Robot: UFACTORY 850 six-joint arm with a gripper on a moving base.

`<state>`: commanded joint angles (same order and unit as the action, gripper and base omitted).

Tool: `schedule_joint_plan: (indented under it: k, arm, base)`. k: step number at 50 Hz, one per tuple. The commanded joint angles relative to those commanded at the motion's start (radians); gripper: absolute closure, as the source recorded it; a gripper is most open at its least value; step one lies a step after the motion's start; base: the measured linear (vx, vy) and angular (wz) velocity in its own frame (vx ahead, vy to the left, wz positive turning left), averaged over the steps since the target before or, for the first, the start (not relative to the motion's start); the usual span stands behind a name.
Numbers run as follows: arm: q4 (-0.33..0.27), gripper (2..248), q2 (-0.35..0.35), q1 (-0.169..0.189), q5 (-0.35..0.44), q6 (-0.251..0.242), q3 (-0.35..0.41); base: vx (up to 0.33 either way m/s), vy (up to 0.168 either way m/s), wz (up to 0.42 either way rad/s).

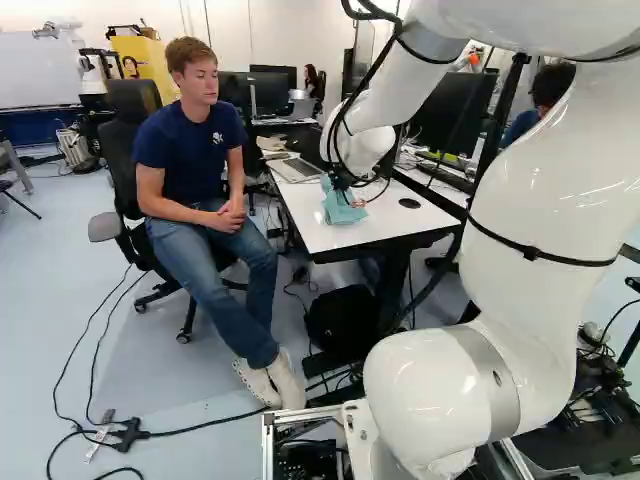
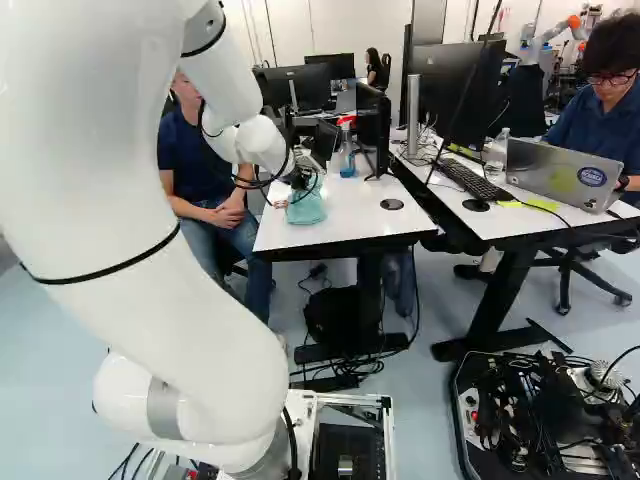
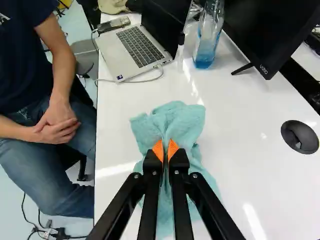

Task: Clean the table with the green towel

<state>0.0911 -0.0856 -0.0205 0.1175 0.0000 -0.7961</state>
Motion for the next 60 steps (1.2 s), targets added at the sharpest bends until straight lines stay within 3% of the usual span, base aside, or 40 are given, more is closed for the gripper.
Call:
schedule_joint_plan:
  k: [60]
  arm:
    - [0.000, 219, 0.000, 0.000, -0.220, 0.000, 0.000]
  base:
    - [0.000, 0.000, 0.000]
